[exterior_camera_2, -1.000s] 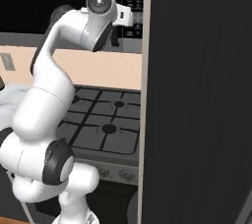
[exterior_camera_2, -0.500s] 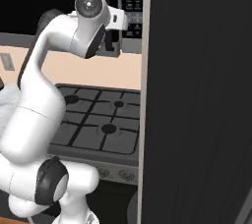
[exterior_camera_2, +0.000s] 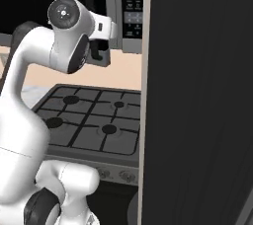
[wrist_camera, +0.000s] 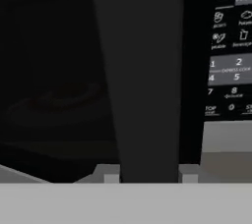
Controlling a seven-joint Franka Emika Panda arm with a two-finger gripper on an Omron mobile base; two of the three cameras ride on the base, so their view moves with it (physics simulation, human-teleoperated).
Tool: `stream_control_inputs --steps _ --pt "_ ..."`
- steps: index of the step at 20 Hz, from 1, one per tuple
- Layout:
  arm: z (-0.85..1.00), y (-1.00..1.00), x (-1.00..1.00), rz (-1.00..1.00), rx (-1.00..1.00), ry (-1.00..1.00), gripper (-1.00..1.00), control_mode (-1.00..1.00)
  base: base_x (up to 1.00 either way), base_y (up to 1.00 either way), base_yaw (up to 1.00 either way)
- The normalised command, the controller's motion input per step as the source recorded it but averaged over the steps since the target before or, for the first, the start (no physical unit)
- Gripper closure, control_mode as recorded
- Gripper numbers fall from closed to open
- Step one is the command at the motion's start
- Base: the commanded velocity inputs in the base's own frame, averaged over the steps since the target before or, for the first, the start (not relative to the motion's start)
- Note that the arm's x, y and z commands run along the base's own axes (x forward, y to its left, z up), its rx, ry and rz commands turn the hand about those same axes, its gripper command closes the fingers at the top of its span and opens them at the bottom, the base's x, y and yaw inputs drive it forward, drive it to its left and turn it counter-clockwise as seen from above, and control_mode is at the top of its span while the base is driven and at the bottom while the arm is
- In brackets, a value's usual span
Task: Retrieve the reheated potato from the microwave, then place the potato, cheese, and condiment on the cutting board.
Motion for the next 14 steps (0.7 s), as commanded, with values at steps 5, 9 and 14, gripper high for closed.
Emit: stream_control_inputs --steps 5,9,14 --pt "0.06 0.43 -0.71 -0.1 0.0 0.0 1.0 -1.0 0.0 0.0 0.0" --pt "0.09 0.41 -0.69 -0.13 -0.01 0.0 1.0 -1.0 0.0 0.0 0.0" --pt "0.14 0.4 -0.65 -0.14 -0.04 0.0 1.0 -1.0 0.0 0.0 0.0"
